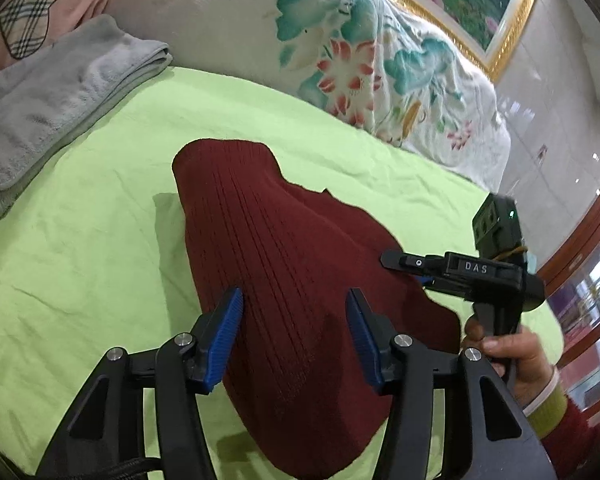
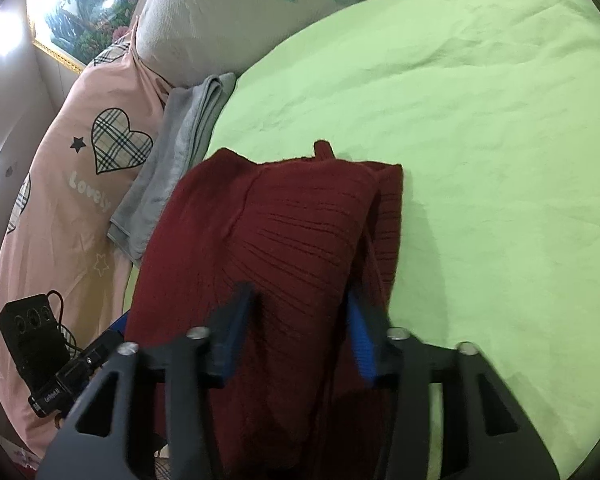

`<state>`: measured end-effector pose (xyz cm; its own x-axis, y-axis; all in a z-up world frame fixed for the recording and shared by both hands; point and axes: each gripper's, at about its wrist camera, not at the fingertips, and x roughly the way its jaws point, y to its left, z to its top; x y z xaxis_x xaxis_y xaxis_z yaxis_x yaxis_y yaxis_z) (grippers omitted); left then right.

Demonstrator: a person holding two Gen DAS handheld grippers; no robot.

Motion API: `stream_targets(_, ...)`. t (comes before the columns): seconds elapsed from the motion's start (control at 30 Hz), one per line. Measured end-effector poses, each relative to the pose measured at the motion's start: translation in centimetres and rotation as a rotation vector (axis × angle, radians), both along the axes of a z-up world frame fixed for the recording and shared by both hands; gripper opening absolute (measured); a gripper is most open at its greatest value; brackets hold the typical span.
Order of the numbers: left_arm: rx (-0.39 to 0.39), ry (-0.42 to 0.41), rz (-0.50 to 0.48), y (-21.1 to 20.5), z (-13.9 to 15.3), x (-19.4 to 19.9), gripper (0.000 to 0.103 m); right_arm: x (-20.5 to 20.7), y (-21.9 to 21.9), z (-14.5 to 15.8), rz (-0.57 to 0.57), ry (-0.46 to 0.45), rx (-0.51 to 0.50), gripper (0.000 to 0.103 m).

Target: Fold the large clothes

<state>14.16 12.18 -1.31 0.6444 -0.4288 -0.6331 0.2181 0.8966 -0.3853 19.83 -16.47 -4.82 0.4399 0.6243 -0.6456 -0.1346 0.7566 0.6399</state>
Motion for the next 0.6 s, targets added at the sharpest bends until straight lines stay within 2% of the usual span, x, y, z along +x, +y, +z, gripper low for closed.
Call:
stream_targets(0.07,0.003,0.004,-0.007,-0.1,0.0,0.4,0.053,0.1,0.0,0.2,0.000,-0.005,-0.001,0.014)
stream_targets(0.13,0.005,0.009,-0.017,-0.4,0.1,0.7,0.053,0.2,0.0,1.1,-0.001,-0.027,-0.003,0.012)
stream_targets(0.23,0.026,0.009,-0.065,-1.4,0.6,1.2,0.053,0.1,-0.7,3.5,-0.015,-0.108,0.005,0.011)
stream_targets(0.33,0.096,0.008,-0.120,-3.3,0.9,1.6,0.053,0.4,-1.7,4.6,-0.026,-0.132,-0.003,0.011)
stream_targets(0.43,0.196,0.017,-0.142,-5.2,-0.1,1.9,0.053,1.1,-2.4,2.3,-0.033,-0.055,-0.033,0.011)
stream_targets(0.5,0.241,0.010,-0.145,-6.1,-1.1,1.8,0.058,1.1,-2.5,0.4,-0.034,-0.007,-0.054,0.011)
stream_targets(0.6,0.310,-0.019,-0.143,-7.0,-1.8,1.0,0.061,0.6,-3.0,-0.8,-0.057,0.012,-0.031,0.014)
